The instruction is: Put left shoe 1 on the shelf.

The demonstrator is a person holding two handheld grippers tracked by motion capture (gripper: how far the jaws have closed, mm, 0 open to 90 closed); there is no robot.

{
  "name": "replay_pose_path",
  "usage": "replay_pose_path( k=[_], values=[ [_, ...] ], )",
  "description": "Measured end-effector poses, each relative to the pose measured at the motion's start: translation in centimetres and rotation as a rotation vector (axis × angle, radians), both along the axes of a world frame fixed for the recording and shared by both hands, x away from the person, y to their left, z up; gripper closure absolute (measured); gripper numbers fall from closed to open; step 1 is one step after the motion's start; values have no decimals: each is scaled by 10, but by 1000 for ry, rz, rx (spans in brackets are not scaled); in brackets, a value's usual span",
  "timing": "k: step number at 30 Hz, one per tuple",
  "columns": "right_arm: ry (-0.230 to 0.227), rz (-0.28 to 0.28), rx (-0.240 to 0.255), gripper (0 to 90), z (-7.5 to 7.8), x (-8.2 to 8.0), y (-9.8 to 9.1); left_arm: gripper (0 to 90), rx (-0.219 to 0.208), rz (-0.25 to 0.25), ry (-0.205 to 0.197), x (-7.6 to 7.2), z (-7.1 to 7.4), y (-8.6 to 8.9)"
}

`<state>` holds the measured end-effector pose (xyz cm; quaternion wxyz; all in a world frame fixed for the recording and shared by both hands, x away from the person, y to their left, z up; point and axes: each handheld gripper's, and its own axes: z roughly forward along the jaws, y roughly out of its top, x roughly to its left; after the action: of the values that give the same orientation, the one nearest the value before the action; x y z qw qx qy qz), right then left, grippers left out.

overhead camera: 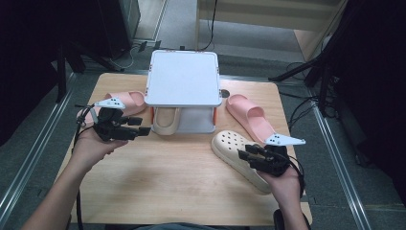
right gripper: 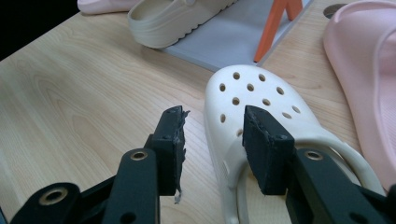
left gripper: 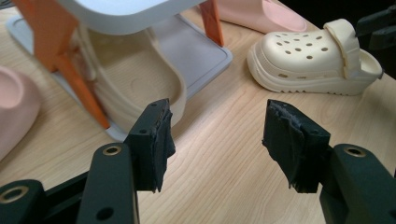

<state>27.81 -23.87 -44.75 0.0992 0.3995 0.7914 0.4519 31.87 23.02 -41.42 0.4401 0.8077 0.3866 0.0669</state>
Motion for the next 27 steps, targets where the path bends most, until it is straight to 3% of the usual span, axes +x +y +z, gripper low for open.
replay_pose_path(
  k=[4,15,21,23,24,27],
  values=[
    [29,-40,-24,593,-5,-4,-6,419,16,-25,2,5,-4,-8],
    [108,-56,-62,600,-25,1,1,423,29,-72,-11,12,-9,-26],
    [125,-41,-102,642,-33,13,14,427,34,-74,-5,13,-12,-28],
    [147,-31,-115,695,-37,17,18,428,36,-71,-5,12,-12,-28],
    [154,-37,-125,765,-38,18,19,429,37,-69,-5,12,-13,-27],
    [166,-49,-114,771,-37,20,17,439,38,-66,-2,11,-14,-27]
  ],
)
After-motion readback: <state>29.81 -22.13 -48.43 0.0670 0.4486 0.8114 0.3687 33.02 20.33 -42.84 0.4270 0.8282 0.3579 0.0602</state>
